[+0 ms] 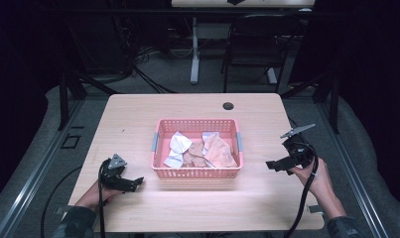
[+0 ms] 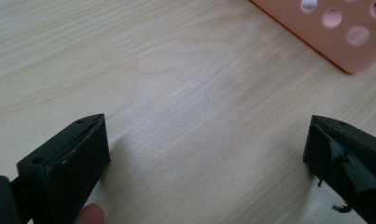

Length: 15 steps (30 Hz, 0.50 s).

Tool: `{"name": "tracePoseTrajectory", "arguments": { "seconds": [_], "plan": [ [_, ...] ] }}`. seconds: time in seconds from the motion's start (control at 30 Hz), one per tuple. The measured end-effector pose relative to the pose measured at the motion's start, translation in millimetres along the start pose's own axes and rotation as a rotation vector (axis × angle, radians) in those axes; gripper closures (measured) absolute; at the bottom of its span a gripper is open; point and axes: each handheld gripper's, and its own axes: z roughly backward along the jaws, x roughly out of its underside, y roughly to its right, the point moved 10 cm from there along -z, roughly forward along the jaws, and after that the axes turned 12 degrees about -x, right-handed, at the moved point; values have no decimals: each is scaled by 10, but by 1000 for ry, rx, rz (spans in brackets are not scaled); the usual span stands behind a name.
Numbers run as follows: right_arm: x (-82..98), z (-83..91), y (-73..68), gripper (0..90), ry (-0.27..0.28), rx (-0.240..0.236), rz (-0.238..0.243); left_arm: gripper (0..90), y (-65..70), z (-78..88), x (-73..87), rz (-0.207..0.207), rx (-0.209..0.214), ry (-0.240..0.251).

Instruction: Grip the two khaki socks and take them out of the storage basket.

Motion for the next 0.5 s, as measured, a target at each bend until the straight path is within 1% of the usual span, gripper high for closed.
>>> {"name": "tracePoseTrajectory", "arguments": {
  "seconds": [0.03,0.07,0.1,0.17,0.2,0.23,0.27,0.3,0.33,0.37,0.4,0.43,0.47,0.5],
  "plan": [
    [-29,9,-17,0,-7,1,5,3,0,0,0,0,0,0],
    [-106,15,-59,0,2,-1,16,3,0,0,0,0,0,0],
    [-139,17,-75,0,0,0,24,3,0,0,0,0,0,0],
    [-223,22,-124,0,13,-4,35,3,0,0,0,0,0,0],
    [-223,22,-124,0,13,-4,35,3,0,0,0,0,0,0],
    [-251,35,-146,0,3,-6,42,3,0,0,0,0,0,0],
    [-292,40,-167,0,7,-3,53,3,0,0,0,0,0,0],
    [-379,45,-223,0,19,-12,66,3,0,0,0,0,0,0],
    [-425,39,-256,0,25,-17,68,3,0,0,0,0,0,0],
    [-466,35,-291,0,25,-23,78,3,0,0,0,0,0,0],
    [-466,35,-291,0,25,-23,78,3,0,0,0,0,0,0],
    [-539,10,-354,0,14,-27,95,3,0,-1,0,0,0,0],
    [-582,-9,-391,0,17,-31,103,3,0,-1,0,0,0,0],
    [-582,-9,-391,0,17,-31,103,3,0,-1,0,0,0,0]
  ]
}}
